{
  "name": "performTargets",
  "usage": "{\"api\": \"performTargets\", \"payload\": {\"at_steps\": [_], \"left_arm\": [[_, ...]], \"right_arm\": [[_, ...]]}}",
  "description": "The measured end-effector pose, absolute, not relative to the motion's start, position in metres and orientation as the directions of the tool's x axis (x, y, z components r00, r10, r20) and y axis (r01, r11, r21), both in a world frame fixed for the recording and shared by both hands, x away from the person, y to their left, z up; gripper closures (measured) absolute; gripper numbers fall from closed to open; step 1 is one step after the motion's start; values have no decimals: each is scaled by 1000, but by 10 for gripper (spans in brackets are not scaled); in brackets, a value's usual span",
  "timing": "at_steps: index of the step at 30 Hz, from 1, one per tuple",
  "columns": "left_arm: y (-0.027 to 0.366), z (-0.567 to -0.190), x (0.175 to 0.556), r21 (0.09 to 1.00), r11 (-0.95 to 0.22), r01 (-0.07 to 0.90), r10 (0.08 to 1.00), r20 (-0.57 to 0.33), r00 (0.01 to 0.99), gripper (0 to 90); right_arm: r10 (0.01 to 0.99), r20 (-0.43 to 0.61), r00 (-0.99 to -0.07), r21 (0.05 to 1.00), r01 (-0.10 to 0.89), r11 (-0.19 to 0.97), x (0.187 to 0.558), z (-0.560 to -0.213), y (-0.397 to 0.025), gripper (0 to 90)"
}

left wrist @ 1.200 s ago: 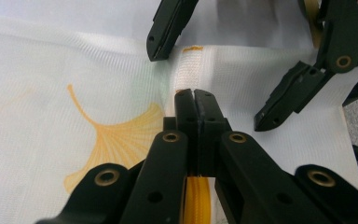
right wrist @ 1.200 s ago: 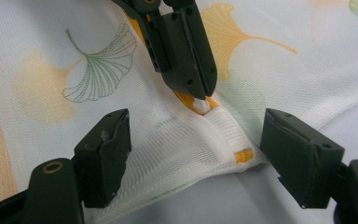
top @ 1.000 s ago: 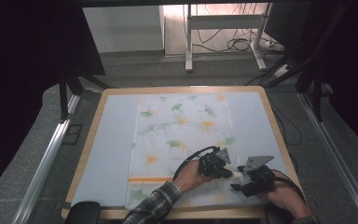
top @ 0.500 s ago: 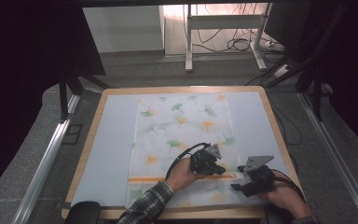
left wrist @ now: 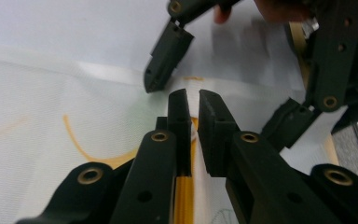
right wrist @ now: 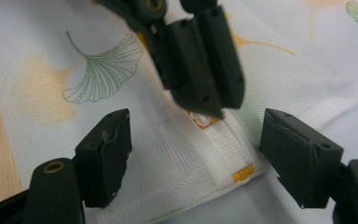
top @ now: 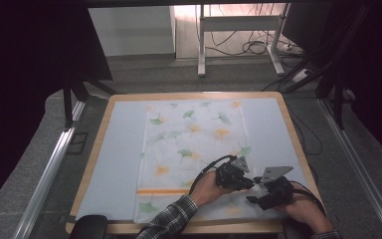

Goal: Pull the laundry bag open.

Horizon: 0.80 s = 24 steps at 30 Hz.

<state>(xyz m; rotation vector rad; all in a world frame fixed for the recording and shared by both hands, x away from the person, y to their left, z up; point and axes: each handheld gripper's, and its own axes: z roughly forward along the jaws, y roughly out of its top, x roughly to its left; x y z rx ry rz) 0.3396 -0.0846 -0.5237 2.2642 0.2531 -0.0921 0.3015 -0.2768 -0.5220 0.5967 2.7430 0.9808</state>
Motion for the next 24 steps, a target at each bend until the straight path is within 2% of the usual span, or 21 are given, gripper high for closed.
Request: {"api": "performTargets", "payload": {"at_steps": [3, 5, 6, 7, 8, 14, 15, 16, 24], "left_arm": [[-85, -526, 338, 723, -667, 182, 153, -107, 982, 760], [-84, -529, 337, 723, -670, 165, 146, -90, 985, 752], [-84, -529, 336, 724, -671, 161, 149, -81, 985, 763], [-84, -529, 336, 724, -671, 161, 149, -81, 985, 820], [-85, -529, 335, 718, -679, 153, 145, -73, 987, 839], [-85, -524, 332, 701, -693, 169, 164, -75, 984, 870], [-85, -524, 332, 701, -693, 169, 164, -75, 984, 900], [-84, -522, 333, 709, -677, 197, 196, -85, 977, 900], [-85, -523, 335, 693, -691, 207, 194, -98, 976, 900]], "right_arm": [[422, -24, -906, 639, 311, 704, 302, -522, -277, 250], [423, -23, -906, 638, 313, 704, 302, -522, -277, 250], [423, -24, -906, 637, 312, 704, 302, -522, -277, 250], [423, -24, -906, 637, 312, 704, 302, -522, -277, 250], [423, -24, -906, 637, 312, 705, 302, -522, -277, 250], [423, -22, -906, 639, 313, 703, 301, -522, -277, 250], [423, -22, -906, 639, 313, 703, 301, -522, -277, 250], [423, -22, -906, 639, 312, 703, 302, -522, -277, 250], [424, -24, -905, 639, 312, 703, 302, -522, -277, 250]]}}
